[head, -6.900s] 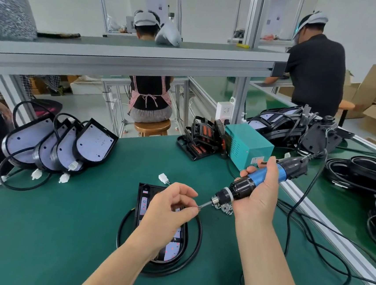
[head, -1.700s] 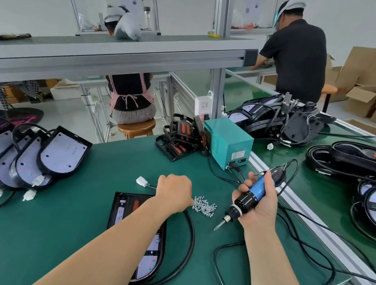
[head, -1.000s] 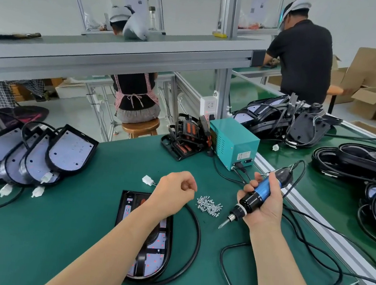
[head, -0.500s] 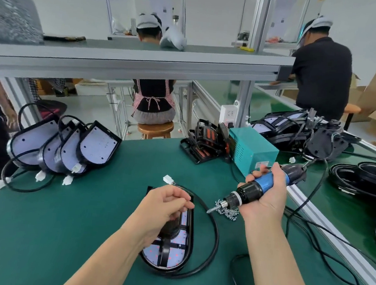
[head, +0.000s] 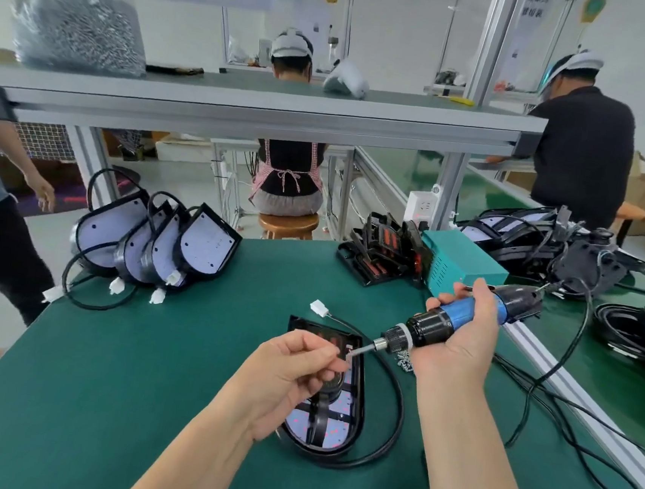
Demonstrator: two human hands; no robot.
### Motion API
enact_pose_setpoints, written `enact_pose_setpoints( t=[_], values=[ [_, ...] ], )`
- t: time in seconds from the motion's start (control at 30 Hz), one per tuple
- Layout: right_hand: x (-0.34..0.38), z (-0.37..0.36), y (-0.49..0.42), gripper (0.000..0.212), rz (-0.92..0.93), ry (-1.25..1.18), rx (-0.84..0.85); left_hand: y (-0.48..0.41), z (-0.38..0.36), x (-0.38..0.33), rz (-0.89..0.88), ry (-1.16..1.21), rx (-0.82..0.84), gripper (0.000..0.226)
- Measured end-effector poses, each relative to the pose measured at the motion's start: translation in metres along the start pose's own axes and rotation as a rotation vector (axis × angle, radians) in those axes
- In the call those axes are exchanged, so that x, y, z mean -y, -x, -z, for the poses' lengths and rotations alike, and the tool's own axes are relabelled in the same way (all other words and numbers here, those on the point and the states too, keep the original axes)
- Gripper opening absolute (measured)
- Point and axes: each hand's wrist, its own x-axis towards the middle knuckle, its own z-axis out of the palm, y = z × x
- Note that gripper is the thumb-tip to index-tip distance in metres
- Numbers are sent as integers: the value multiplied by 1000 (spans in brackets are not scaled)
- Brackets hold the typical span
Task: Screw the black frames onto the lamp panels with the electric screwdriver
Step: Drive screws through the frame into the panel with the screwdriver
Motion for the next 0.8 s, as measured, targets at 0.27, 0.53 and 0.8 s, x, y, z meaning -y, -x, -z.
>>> enact_pose_setpoints(
  t=[0.27,0.53,0.8],
  values=[
    [-9,-11,15,20,35,51,6,11,-3,3,43,184,-83,19],
    [-18,-13,16,20,28,64,8,14,2,3,107,267,-96,19],
    [-24,-8,16,17,26,88,-11,14,2,8,133,244,-156,15]
  ],
)
